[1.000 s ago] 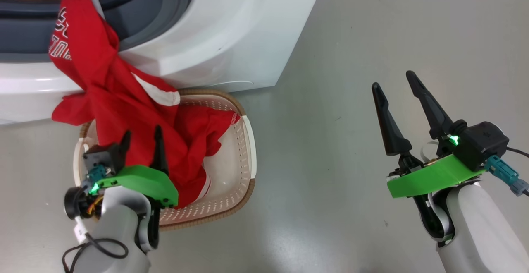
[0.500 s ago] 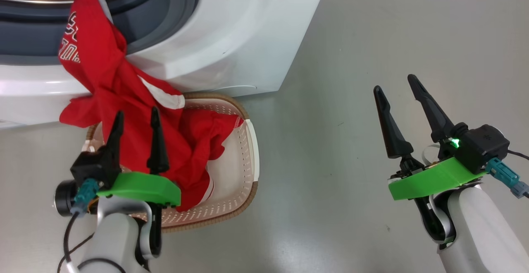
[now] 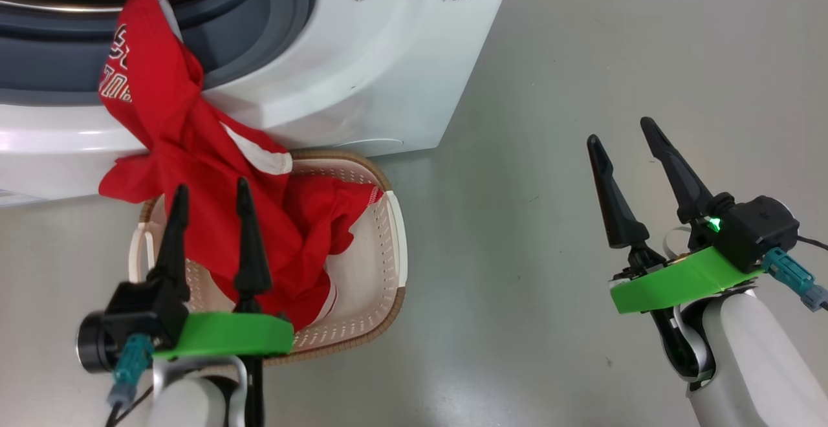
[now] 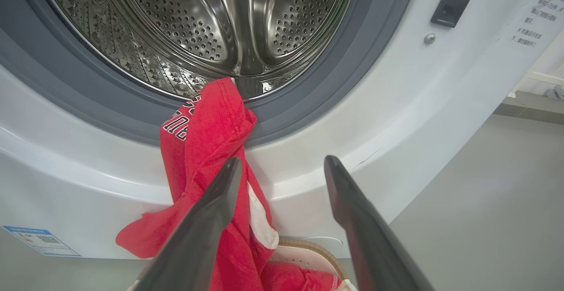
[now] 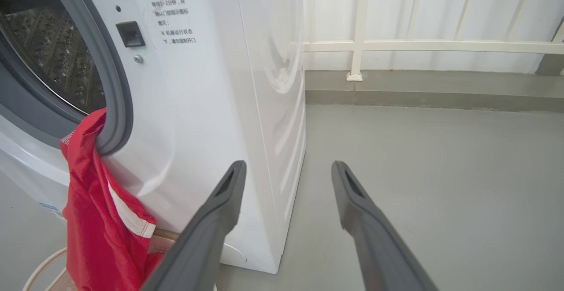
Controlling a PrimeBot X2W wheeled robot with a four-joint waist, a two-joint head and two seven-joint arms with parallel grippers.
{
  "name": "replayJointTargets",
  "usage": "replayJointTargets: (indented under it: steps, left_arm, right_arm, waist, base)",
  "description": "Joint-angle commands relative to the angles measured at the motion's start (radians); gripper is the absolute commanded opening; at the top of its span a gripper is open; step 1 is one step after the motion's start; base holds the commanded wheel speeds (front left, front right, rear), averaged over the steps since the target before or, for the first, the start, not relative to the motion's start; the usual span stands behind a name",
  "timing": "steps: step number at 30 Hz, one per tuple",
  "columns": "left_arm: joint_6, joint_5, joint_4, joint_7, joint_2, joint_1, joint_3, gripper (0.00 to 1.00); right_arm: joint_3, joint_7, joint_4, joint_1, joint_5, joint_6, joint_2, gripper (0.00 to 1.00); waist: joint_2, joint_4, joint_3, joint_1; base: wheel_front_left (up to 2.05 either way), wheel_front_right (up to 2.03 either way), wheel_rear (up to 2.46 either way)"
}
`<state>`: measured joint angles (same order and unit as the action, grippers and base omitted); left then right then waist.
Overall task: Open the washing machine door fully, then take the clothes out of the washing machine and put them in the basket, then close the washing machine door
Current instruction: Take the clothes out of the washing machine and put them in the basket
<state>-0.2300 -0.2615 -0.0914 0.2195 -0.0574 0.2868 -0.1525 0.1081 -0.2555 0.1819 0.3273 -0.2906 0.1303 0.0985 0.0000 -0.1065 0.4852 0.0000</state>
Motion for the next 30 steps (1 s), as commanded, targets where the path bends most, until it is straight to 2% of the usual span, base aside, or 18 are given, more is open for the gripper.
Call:
replayJointTargets:
  steps: [1,7,14,30]
  left_arm:
    - [-0.009,0.016,0.043,-0.006,-0.019,-0.027,0.023,1.00]
    - [-0.040,0.029,0.128,-0.033,-0.024,-0.075,0.020,1.00]
    - [-0.053,0.030,0.169,-0.048,-0.025,-0.100,0.015,1.00]
    - [-0.042,-0.015,0.166,-0.068,-0.031,-0.079,0.024,1.00]
  right_arm:
    - [0.013,-0.006,-0.024,-0.030,0.002,0.000,0.007,1.00]
    - [0.012,-0.006,-0.024,-0.031,0.001,0.000,0.007,1.00]
    - [0.016,-0.006,-0.023,-0.032,0.001,0.000,0.005,1.00]
    - [0.018,-0.006,-0.022,-0.030,-0.001,0.000,0.000,1.00]
  waist:
    - [0.0000,0.002,0.000,0.0000]
    - [0.0000,0.006,-0.004,0.0000]
    - [0.0000,0.006,-0.009,0.0000]
    - [0.0000,-0.003,-0.005,0.0000]
  base:
    - [0.00,0.00,0.00]
    - [0.00,0.00,0.00]
    - [0.00,0.00,0.00]
    - [0.00,0.00,0.00]
